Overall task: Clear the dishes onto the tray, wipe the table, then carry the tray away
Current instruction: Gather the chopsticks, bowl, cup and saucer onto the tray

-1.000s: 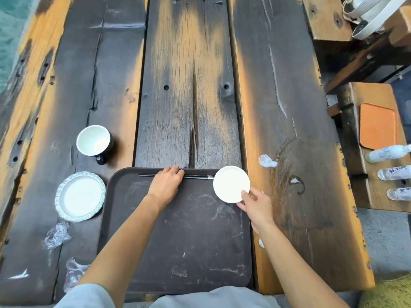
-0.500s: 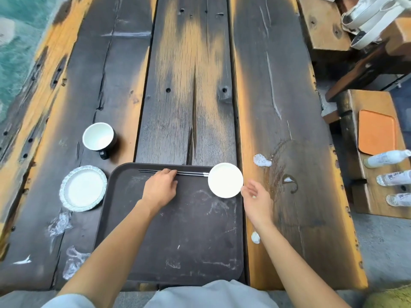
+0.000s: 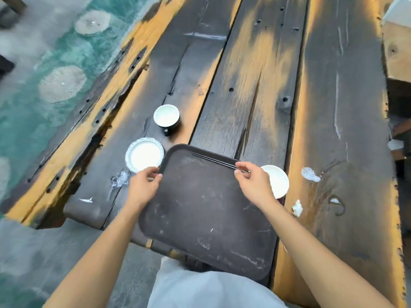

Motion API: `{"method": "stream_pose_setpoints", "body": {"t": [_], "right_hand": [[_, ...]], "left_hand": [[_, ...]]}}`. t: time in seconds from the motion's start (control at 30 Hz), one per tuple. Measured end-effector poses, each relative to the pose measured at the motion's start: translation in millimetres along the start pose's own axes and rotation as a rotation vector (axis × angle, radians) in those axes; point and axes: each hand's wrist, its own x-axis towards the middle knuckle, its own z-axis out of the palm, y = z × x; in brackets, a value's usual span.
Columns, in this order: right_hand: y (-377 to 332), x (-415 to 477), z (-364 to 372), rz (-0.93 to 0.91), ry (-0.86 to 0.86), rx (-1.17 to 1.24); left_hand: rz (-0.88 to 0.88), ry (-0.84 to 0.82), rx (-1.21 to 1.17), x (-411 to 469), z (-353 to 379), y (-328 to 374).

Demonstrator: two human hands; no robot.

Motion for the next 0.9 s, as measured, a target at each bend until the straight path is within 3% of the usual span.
{"method": "stream_pose_setpoints", "body": {"t": [0.23, 0.53, 0.77, 0.9], "right_hand": [[-64, 30, 92, 0.081, -0.097, 0.058], [-132, 110, 220, 0.331, -0.124, 0.27], [-149, 153, 261, 0.476, -0.073, 0.379], [-157, 156, 267, 0.534, -0.067, 0.456]], "left_hand": [[-0.132, 0.018, -0.025, 44, -68, -55], [-0.216, -0.163, -0.041, 152, -97, -105], [-0.317, -0.409, -0.297, 192, -88, -98], [-0.298, -0.441, -0.326, 200, -84, -106]]}}
